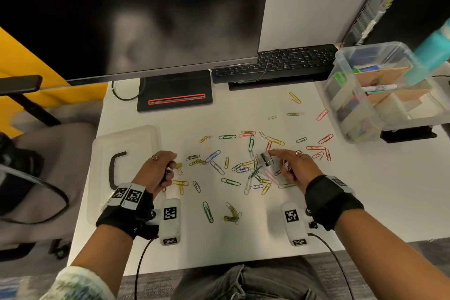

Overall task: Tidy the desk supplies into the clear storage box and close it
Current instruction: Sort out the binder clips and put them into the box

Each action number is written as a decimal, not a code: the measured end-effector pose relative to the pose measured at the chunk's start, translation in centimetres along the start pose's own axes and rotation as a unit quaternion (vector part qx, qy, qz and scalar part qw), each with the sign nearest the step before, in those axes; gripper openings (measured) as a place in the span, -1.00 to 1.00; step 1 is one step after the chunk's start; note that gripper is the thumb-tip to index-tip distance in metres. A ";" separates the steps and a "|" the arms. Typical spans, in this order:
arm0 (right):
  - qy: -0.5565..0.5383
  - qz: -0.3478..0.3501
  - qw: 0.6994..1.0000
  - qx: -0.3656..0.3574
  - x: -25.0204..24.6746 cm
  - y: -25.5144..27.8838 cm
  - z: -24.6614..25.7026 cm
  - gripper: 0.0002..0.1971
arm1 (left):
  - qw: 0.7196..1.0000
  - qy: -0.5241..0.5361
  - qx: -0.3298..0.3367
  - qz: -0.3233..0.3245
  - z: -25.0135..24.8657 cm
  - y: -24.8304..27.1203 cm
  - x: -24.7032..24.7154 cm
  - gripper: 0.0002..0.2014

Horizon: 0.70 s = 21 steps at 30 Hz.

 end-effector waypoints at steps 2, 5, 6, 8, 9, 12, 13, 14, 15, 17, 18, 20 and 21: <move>-0.007 -0.020 0.999 0.027 -0.2 -0.4 -0.7 -0.78 | 0.992 -0.115 0.026 -0.047 -0.3 -0.1 -0.5 -0.76; -0.102 -0.015 0.993 0.049 0.1 -0.6 -1.4 -0.83 | 0.949 -0.275 0.085 -0.126 -0.8 -0.3 -1.0 -0.77; -0.138 -0.006 0.989 0.054 0.2 -0.5 -1.5 -0.85 | 0.930 -0.321 0.099 -0.149 -0.8 -0.4 -1.1 -0.79; -0.189 0.004 0.980 0.063 0.4 -0.3 -1.5 -0.86 | 0.884 -0.414 0.105 -0.189 -0.8 -0.6 -1.1 -0.77; -0.210 0.001 0.976 0.066 0.4 -0.3 -1.7 -0.86 | 0.863 -0.453 0.098 -0.202 -0.7 -0.7 -0.9 -0.73; -0.268 -0.004 0.961 0.070 0.4 0.0 -2.0 -0.86 | 0.822 -0.523 0.065 -0.214 -0.7 -1.0 0.0 -0.61; -0.278 0.000 0.958 0.070 0.4 0.1 -2.0 -0.85 | 0.812 -0.539 0.055 -0.218 -0.8 -1.0 0.3 -0.59; -0.282 0.001 0.957 0.071 0.4 0.2 -2.0 -0.83 | 0.804 -0.551 0.047 -0.220 -0.9 -1.2 0.5 -0.58; -0.276 -0.003 0.958 0.072 0.3 0.2 -2.0 -0.81 | 0.799 -0.558 0.041 -0.221 -0.9 -1.2 0.7 -0.59; -0.191 -0.023 0.980 0.054 -0.1 0.3 -1.5 -0.79 | 0.801 -0.557 0.028 -0.216 -0.9 -1.5 0.8 -0.63; -0.099 -0.034 0.994 0.026 -0.4 0.3 -0.9 -0.78 | 0.805 -0.554 0.024 -0.210 -0.9 -1.7 0.8 -0.66; 0.100 -0.046 0.992 -0.057 -0.9 0.2 0.2 -0.75 | 0.808 -0.553 0.019 -0.201 -0.8 -1.8 0.8 -0.70; 0.176 -0.043 0.979 -0.095 -1.0 0.2 0.6 -0.73 | 0.810 -0.551 0.020 -0.199 -0.8 -1.8 1.0 -0.71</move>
Point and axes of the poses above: each hand's wrist, its own y-axis away from the middle knuckle, its own x-axis out of the palm, z = x × y, the point moved 4 cm from there along -y, towards the middle knuckle, and after that the axes turned 13 degrees about -x, right-handed, at the moved point
